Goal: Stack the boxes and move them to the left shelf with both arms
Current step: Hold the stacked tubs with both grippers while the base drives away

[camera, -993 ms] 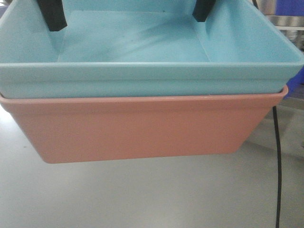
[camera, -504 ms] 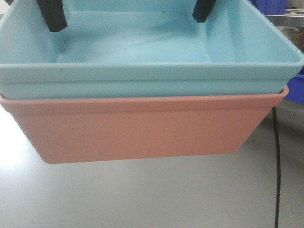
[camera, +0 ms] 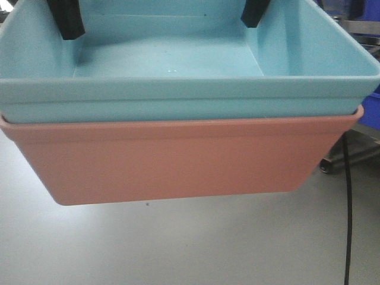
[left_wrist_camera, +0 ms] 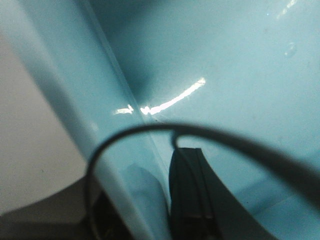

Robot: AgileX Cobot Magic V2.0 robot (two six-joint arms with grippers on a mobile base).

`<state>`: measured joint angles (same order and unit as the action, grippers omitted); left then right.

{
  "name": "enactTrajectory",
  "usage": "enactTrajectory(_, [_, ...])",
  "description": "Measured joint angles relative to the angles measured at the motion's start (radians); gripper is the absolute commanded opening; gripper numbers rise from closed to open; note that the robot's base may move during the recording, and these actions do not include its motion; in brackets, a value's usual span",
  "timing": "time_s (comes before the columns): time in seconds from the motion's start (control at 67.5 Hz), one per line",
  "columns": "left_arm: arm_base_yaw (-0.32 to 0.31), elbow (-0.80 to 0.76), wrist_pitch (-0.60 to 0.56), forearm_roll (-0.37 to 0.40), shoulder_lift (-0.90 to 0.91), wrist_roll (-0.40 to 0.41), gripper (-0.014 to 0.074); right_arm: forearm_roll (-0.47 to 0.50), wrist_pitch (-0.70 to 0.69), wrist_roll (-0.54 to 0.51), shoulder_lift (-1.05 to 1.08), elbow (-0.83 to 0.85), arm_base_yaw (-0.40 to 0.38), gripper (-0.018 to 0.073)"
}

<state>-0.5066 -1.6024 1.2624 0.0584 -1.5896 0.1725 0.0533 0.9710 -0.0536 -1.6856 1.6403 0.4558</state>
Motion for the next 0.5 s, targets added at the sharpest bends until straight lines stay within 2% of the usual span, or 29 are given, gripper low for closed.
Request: enactTrajectory(0.504, [0.0, 0.0, 0.0, 0.015, 0.0, 0.005, -0.0003, -0.004, 0.0, 0.0, 0.0, 0.004, -0.002, 0.0057])
